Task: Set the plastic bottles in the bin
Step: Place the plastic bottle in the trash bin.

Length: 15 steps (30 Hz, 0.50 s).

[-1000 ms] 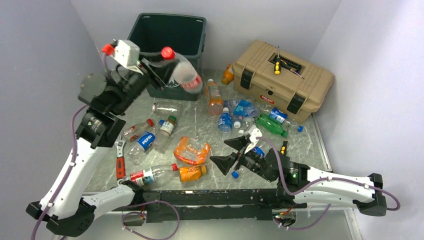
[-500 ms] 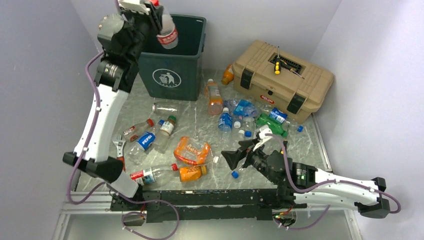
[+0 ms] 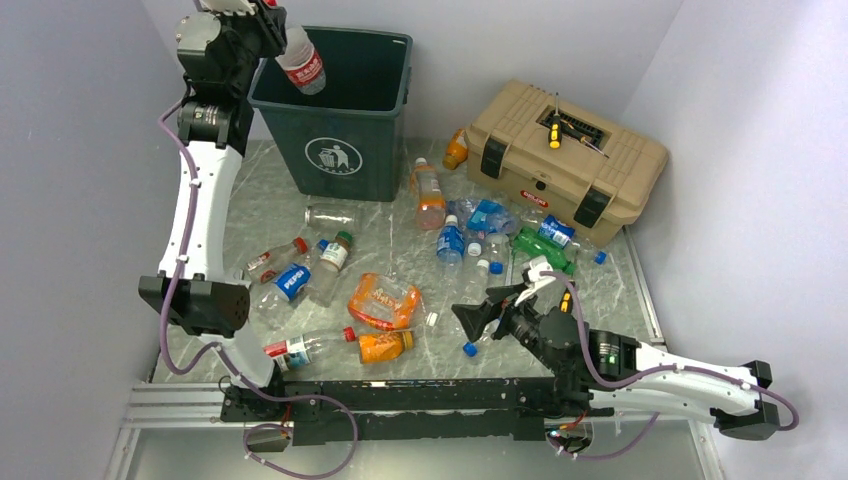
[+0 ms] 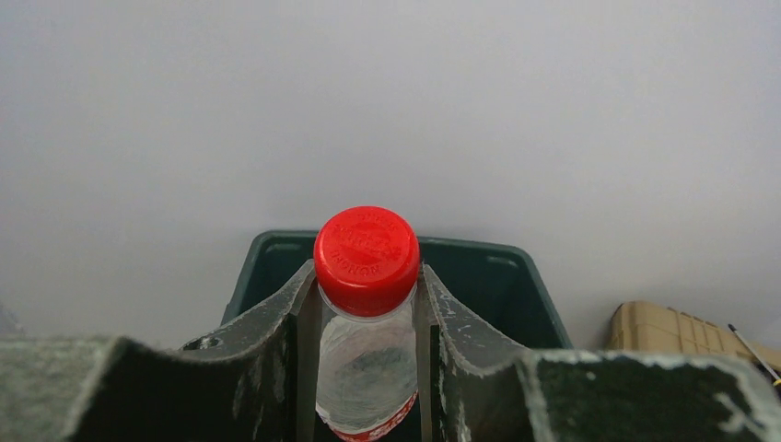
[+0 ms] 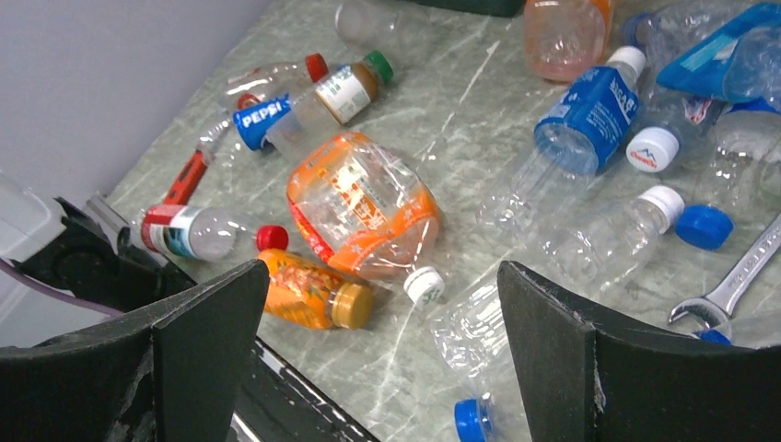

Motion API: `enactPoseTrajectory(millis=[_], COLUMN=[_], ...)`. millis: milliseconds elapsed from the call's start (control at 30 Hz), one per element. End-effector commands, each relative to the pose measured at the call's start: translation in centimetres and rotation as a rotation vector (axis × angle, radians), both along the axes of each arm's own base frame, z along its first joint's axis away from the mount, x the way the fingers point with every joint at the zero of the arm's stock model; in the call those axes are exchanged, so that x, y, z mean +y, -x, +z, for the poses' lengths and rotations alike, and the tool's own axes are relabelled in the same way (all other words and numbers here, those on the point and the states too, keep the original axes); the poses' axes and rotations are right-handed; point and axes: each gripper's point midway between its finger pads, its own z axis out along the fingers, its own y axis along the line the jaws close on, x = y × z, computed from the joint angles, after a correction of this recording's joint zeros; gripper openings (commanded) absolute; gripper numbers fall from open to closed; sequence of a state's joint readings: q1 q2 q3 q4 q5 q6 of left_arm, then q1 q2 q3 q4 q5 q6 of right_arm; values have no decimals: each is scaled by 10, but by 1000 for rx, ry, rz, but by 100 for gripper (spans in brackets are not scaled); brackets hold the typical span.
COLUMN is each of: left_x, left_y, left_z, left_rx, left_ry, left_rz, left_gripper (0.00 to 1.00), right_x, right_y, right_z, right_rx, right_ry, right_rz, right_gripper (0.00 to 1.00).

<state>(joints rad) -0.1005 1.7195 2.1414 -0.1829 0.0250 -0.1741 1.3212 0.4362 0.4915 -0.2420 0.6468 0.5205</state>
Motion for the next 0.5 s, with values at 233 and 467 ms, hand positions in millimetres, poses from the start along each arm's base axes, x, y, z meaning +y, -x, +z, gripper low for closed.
enactPoseTrajectory(millis=[233,467], left_x=[-10,0], left_y=[-23,-35], left_z=[-16,-43], left_rx=[2,92], left_ry=[-9,-45], left_rz=[-90,-33], left_gripper=[0,27], right_x=[-3,-7], right_y=[-3,-2], right_z=[-2,2], right_rx=[-3,2], right_ry=[-36,-33], right_rz=[-28,-29], right_gripper=[100,100])
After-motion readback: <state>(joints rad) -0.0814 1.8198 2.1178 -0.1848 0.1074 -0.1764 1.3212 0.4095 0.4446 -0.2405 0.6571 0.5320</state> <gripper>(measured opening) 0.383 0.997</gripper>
